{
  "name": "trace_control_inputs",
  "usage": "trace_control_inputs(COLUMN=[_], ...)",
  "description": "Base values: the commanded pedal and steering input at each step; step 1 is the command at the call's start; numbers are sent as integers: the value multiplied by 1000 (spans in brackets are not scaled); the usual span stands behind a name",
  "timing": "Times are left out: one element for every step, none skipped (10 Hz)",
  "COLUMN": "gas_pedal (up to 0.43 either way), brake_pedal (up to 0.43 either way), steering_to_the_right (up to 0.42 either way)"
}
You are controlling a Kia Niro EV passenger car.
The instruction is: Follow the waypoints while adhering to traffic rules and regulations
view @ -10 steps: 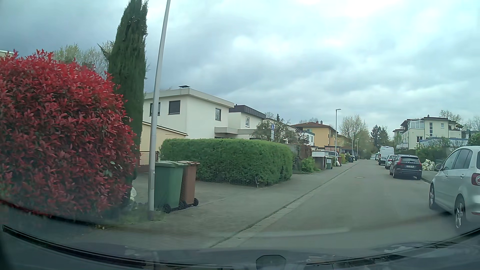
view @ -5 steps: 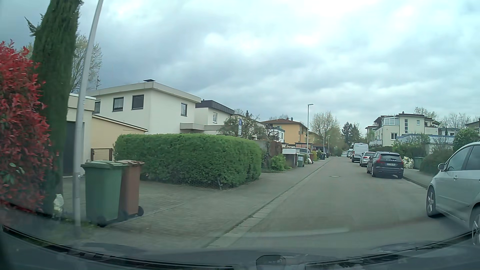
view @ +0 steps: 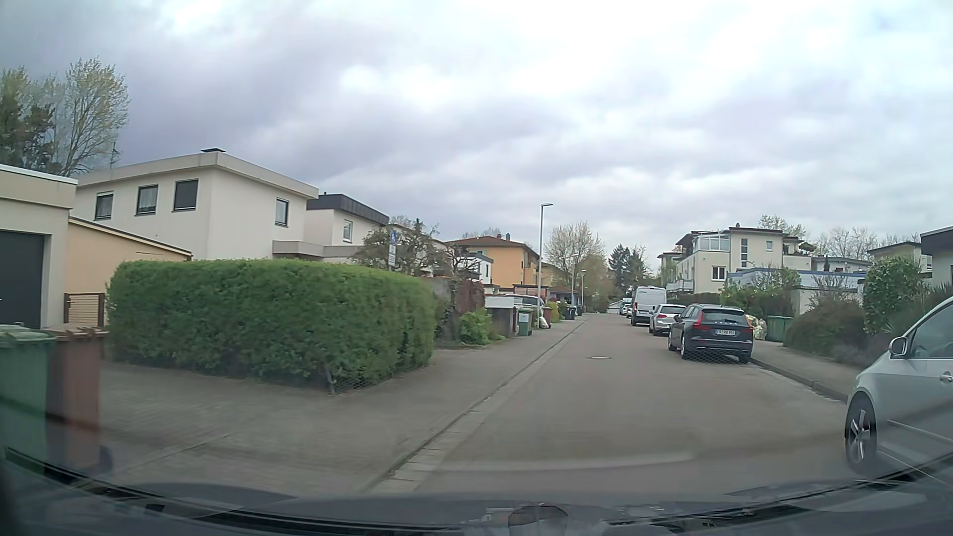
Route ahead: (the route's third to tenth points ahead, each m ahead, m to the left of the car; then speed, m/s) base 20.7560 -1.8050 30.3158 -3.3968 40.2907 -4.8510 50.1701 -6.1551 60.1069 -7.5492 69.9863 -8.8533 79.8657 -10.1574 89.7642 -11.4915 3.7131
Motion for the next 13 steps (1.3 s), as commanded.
trace_control_inputs(gas_pedal=[189, 189, 189, 189, 189, 189, 189, 189, 189, 189, 189, 189, 189], brake_pedal=[0, 0, 0, 0, 0, 0, 0, 0, 0, 0, 0, 0, 0], steering_to_the_right=[261, 243, 218, 195, 179, 150, 110, 82, 60, 52, 47, 43, 38])
